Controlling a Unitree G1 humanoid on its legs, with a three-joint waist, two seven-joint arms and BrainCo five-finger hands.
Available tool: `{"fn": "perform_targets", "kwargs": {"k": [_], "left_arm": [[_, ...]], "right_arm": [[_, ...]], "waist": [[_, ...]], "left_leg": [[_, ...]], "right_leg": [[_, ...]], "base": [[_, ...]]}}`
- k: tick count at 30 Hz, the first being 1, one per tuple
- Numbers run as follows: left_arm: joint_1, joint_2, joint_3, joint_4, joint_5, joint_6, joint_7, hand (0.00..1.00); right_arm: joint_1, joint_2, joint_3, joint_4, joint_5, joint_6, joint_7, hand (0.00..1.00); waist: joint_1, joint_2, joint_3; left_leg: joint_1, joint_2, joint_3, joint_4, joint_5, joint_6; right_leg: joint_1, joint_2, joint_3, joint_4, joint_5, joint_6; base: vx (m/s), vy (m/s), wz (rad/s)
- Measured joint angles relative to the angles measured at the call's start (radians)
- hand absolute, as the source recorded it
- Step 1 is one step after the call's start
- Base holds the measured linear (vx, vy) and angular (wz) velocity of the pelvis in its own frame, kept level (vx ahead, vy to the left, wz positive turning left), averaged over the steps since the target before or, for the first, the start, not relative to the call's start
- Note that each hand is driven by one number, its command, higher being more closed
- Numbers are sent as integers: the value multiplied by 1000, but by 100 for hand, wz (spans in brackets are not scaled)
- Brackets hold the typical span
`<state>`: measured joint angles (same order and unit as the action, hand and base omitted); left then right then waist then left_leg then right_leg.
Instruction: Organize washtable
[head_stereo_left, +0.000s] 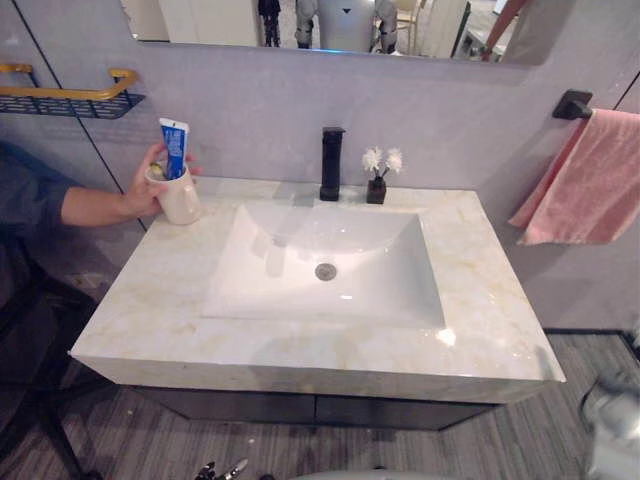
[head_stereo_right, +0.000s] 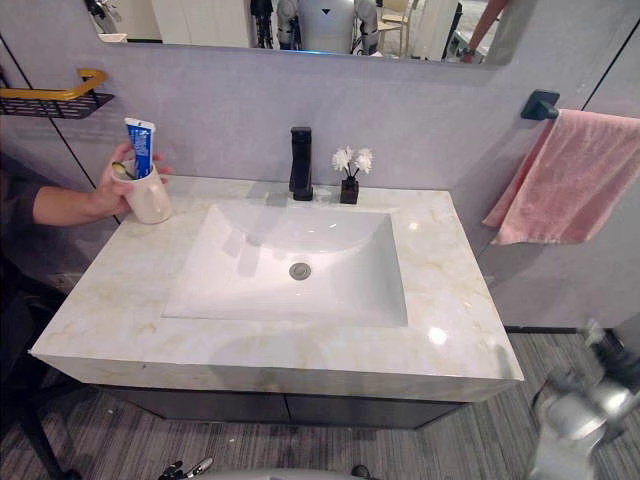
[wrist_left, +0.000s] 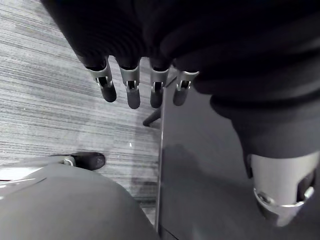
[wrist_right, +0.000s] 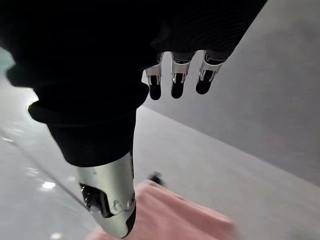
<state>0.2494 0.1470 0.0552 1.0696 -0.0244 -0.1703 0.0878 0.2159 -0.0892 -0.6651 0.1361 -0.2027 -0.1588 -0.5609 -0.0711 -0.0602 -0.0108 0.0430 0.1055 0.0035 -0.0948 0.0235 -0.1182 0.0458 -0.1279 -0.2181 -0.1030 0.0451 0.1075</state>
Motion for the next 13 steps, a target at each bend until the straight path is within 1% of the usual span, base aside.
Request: {"fn": "perform_targets", "kwargs": {"k": [2, 3, 5, 6, 8, 9, 10, 12, 13], "left_arm": [[0, -13, 29, -2, -1, 1, 2, 0], [0, -17, 38, -3, -1, 1, 3, 0], [1, -31, 66, -6, -2, 7, 7, 0], [3, -33, 69, -6, -2, 8, 9, 0], [5, -39, 68, -9, -3, 9, 18, 0], [5, -42, 68, -9, -3, 9, 23, 0], [-3, -44, 66, -9, -3, 9, 25, 0], [-11, -46, 60, -8, -4, 9, 26, 0], [-12, -46, 60, -8, -4, 9, 26, 0]], "right_arm": [[50, 81, 1, 34, 49, 10, 2, 0], [64, 102, 5, 49, 76, 10, 4, 0], [107, 157, 34, 129, 165, 7, 27, 0], [114, 162, 49, 165, 194, 5, 38, 0], [123, 161, 92, 300, 309, -18, 95, 0], [123, 161, 101, 346, 339, -23, 115, 0], [124, 161, 112, 409, 374, -31, 139, 0], [122, 160, 130, 533, 424, -30, 200, 0], [120, 160, 136, 567, 434, -30, 220, 0]], "waist": [[5, 5, -1], [5, 7, -1], [7, 18, 1], [8, 18, 3], [11, 26, 3], [16, 28, 2], [28, 32, 3], [37, 35, 3], [38, 35, 3]], "left_leg": [[6, -2, 4, 0, -6, 5], [7, -2, 6, 0, -7, 7], [19, -3, 22, 0, -10, 11], [28, -2, 27, 0, -11, 12], [51, -2, 41, 0, -20, 11], [54, -2, 46, 0, -23, 11], [56, -2, 54, 0, -25, 12], [59, -1, 54, 0, -24, 12], [61, -1, 53, 0, -24, 12]], "right_leg": [[6, -3, 0, 0, -2, 0], [7, -4, -1, 0, -2, 0], [16, -8, 0, 4, -3, 1], [23, -8, 1, 4, -3, 0], [40, -10, 3, 4, -8, 4], [40, -11, 4, 4, -9, 5], [39, -11, 4, 4, -9, 5], [44, -11, 2, 4, -7, 7], [47, -11, 0, 4, -8, 9]], "base": [[0, 0, 0], [0, 0, 0], [16, 5, -6], [21, 3, -13], [20, 5, -15], [12, 6, -17], [12, 5, -12], [10, 2, -3], [16, -2, 3]]}}
